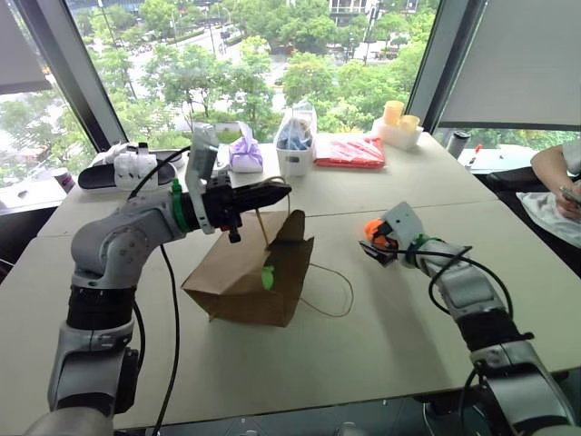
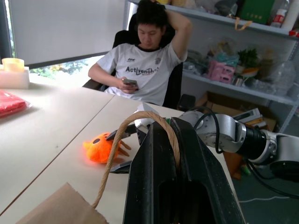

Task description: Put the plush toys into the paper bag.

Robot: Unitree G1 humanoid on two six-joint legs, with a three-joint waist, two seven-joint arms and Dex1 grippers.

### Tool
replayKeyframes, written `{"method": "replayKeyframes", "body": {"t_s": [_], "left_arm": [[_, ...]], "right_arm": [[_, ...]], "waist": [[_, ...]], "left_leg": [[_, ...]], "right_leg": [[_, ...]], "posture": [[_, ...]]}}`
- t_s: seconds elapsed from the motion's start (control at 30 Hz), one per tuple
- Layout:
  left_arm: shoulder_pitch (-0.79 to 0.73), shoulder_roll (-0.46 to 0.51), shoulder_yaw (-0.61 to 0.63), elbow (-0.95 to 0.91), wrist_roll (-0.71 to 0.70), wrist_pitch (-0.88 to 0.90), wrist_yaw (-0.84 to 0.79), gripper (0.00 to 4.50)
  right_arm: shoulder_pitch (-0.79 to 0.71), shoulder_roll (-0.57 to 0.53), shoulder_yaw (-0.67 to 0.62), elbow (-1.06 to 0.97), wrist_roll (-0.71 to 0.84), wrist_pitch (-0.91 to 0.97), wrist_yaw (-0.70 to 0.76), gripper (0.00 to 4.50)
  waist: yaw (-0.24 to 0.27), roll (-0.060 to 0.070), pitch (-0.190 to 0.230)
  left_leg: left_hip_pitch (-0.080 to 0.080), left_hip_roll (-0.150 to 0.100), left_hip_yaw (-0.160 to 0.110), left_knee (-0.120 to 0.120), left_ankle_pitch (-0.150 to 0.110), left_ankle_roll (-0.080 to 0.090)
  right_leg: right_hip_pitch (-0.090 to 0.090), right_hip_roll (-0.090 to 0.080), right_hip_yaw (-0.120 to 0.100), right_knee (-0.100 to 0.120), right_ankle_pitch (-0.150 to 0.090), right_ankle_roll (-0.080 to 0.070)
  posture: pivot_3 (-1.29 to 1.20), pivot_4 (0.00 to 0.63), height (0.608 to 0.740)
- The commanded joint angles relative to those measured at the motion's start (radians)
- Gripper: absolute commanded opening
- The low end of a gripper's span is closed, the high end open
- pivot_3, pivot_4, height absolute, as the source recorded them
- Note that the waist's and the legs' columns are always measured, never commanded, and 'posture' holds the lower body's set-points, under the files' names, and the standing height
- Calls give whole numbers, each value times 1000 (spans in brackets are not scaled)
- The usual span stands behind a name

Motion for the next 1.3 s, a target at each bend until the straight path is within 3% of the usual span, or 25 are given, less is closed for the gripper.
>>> {"method": "replayKeyframes", "body": {"t_s": [0.03,0.2,0.23,0.33,0.43,0.57,0.67,0.77,0.87,1.0,1.13,1.3], "left_arm": [[-1,9,20,-52,-10,-10,11,0],[8,17,29,-69,-16,-6,25,0],[9,18,30,-72,-18,-6,28,0],[12,20,31,-77,-22,-4,36,0],[16,22,33,-81,-25,-4,40,0],[13,18,28,-74,-21,-12,41,0],[10,14,24,-66,-17,-18,38,0],[4,11,20,-53,-10,-25,35,0],[-7,10,22,-34,-11,-26,28,0],[-17,14,19,-9,-7,-28,10,0],[-37,15,23,22,-3,-33,-2,0],[-69,15,57,48,-15,-25,23,0]], "right_arm": [[-114,21,74,252,-140,-168,-124,4407],[-210,62,113,497,-210,-258,-210,4407],[-220,68,108,522,-208,-267,-213,4183],[-240,76,89,569,-199,-280,-223,3089],[-245,84,22,574,-135,-228,-216,1392],[-220,75,-80,506,-40,-119,-175,14],[-172,71,-116,369,-4,-66,-148,14],[-80,75,-158,38,91,71,-55,14],[11,70,-198,-412,275,367,37,14],[42,97,-232,-753,451,656,45,14],[33,222,-253,-892,577,823,-21,14],[49,380,-189,-867,573,803,-106,14]], "waist": [[0,0,0],[2,0,0],[3,0,0],[5,0,0],[6,0,0],[8,0,0],[10,0,0],[7,0,0],[4,0,0],[-4,1,0],[-3,0,0],[6,0,0]], "left_leg": [[0,0,0,0,0,0],[0,0,0,0,0,0],[0,0,-1,0,0,0],[0,0,-1,1,0,-1],[0,0,-1,1,0,-1],[0,0,-2,1,0,-1],[0,-1,-2,1,0,-1],[0,-1,-3,0,0,0],[-1,0,-2,0,0,0],[-1,1,-2,0,0,1],[-1,1,-4,0,-4,6],[-1,1,-4,1,-4,6]], "right_leg": [[0,0,0,0,0,0],[0,0,0,-1,0,0],[1,0,0,-1,0,0],[1,0,0,-1,0,0],[2,0,0,-1,0,0],[2,0,0,0,0,0],[2,0,0,-1,0,0],[2,0,0,0,0,0],[0,0,0,0,0,0],[-2,0,0,1,0,0],[-1,0,-1,1,0,0],[-2,0,0,2,0,0]], "posture": [[0,150,740],[0,150,740],[0,150,740],[0,150,740],[0,150,740],[0,150,740],[0,150,740],[0,150,740],[0,150,740],[0,150,740],[0,150,740],[0,150,740]]}}
